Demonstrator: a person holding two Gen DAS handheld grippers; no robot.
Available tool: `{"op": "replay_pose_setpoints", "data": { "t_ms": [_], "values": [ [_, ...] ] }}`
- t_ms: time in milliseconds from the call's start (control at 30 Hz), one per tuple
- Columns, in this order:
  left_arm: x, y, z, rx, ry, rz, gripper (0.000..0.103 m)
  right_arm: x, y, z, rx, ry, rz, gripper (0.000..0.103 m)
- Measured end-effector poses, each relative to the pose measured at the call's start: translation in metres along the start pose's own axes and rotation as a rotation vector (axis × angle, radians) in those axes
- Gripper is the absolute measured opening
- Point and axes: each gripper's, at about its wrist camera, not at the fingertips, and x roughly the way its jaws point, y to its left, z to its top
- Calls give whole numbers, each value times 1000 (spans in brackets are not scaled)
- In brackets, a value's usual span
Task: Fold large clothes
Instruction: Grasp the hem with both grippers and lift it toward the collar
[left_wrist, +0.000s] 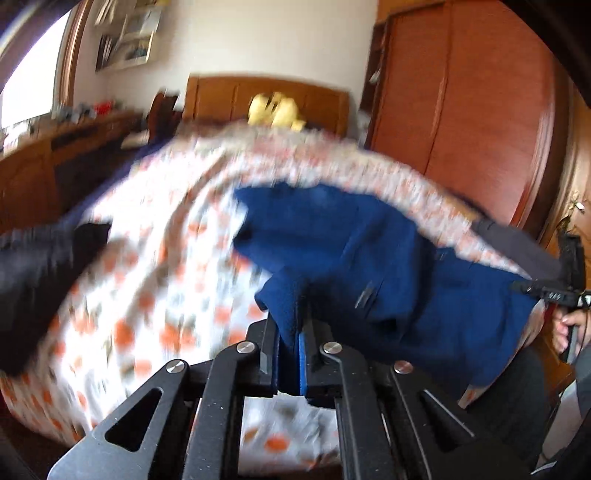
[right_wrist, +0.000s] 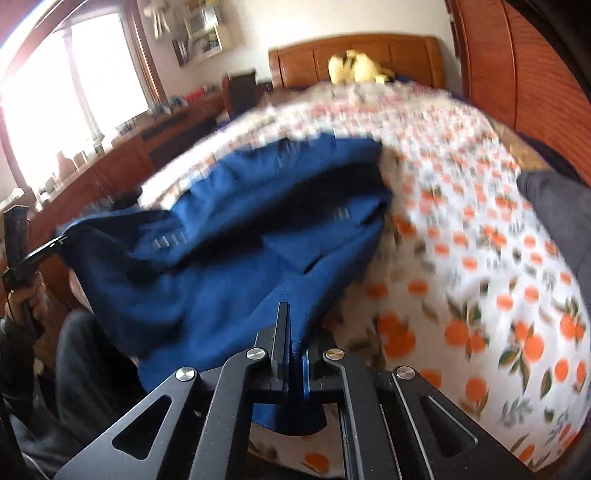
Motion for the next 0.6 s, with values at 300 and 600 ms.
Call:
{"op": "replay_pose_setpoints", "data": {
  "t_ms": [300,600],
  "values": [
    [-42,-41,88,75,-169,-14,6,-61,23,43,3,-217,33,4],
    [-121,-39,123,77,-314,-8,6,-157,31,47,-16,-409,58,3]
  ]
}}
